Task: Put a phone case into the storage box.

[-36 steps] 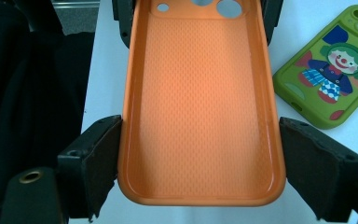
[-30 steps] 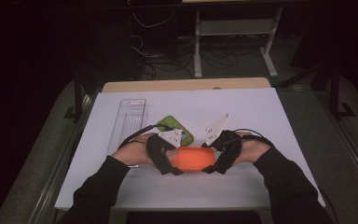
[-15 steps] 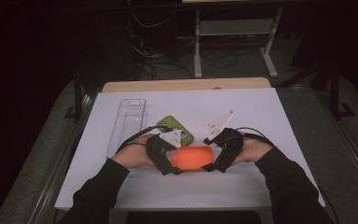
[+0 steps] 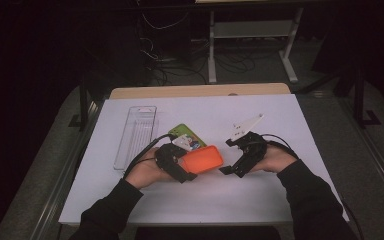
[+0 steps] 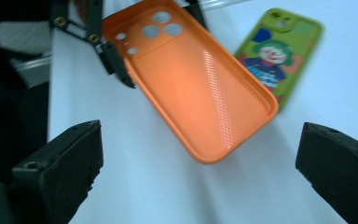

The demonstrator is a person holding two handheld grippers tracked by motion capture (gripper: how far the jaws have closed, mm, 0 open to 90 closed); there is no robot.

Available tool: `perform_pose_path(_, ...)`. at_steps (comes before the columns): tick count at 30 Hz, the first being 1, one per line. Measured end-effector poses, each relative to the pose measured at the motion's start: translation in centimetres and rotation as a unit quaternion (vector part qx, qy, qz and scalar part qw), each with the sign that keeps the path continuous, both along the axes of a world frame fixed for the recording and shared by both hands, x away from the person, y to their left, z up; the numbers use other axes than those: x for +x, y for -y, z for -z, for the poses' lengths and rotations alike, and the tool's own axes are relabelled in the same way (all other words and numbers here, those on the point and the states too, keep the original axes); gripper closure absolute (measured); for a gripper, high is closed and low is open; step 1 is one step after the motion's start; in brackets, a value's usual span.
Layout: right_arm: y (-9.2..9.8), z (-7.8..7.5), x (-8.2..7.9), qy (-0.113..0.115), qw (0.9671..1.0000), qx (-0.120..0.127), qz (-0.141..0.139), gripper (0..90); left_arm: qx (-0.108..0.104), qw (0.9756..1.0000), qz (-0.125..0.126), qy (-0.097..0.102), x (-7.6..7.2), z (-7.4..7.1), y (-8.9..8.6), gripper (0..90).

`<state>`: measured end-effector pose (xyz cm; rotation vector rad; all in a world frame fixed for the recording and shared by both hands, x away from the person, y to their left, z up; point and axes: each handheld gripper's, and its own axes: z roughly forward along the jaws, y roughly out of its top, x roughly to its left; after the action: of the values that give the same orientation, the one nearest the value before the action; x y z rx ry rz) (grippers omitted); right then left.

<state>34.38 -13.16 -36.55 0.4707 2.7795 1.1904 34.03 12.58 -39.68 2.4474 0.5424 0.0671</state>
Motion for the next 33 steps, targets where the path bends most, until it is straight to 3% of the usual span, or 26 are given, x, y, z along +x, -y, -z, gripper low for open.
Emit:
perform_pose_path(2, 0.3, 0.2, -0.1, -0.002, 0.9996, 0.016, 0.022, 0.0, 0.002, 0.9999, -0.011, 0.001, 0.0, -0.1, 0.0, 16.0)
perform_pose_path(4, 0.6, 0.4, -0.3, 0.003, 0.9976, 0.029, 0.062, 0.0, 0.004, 0.9997, -0.022, 0.002, -0.1, 0.0, 0.1, 16.0)
perform_pose_path(6, 0.8, 0.6, -0.5, 0.003, 0.9937, 0.046, 0.102, 0.0, 0.016, 0.9996, -0.025, 0.006, 0.1, -0.1, 0.0, 16.1)
perform_pose_path(7, 1.0, 0.8, -0.4, 0.005, 0.9917, 0.048, 0.119, 0.0, 0.001, 0.9991, -0.041, 0.002, 0.0, 0.1, 0.2, 16.0)
perform_pose_path(11, 1.5, 1.6, -0.9, 0.004, 0.9851, 0.054, 0.163, 0.0, 0.010, 0.9992, -0.040, 0.000, 0.0, 0.0, 0.0, 16.0)
perform_pose_path(14, 1.9, 2.2, -1.3, -0.010, 0.9820, 0.063, 0.178, 0.0, 0.005, 0.9989, -0.047, -0.003, 0.0, 0.1, 0.1, 16.0)
perform_pose_path(20, 2.1, 3.2, -2.5, -0.013, 0.9728, 0.081, 0.217, 0.0, 0.012, 0.9989, -0.044, -0.005, 0.0, 0.0, 0.0, 16.0)
perform_pose_path(24, 2.3, 3.8, -3.1, -0.013, 0.9663, 0.082, 0.244, 0.0, 0.004, 0.9983, -0.058, -0.010, 0.1, 0.0, -0.1, 16.0)
perform_pose_path(28, 2.8, 4.3, -3.3, -0.016, 0.9666, 0.083, 0.242, 0.0, -0.001, 0.9979, -0.064, -0.015, 0.0, -0.1, -0.1, 16.0)
perform_pose_path(33, 3.1, 4.5, -3.3, -0.020, 0.9643, 0.084, 0.250, 0.0, 0.002, 0.9981, -0.059, -0.016, 0.2, -0.1, -0.3, 16.0)
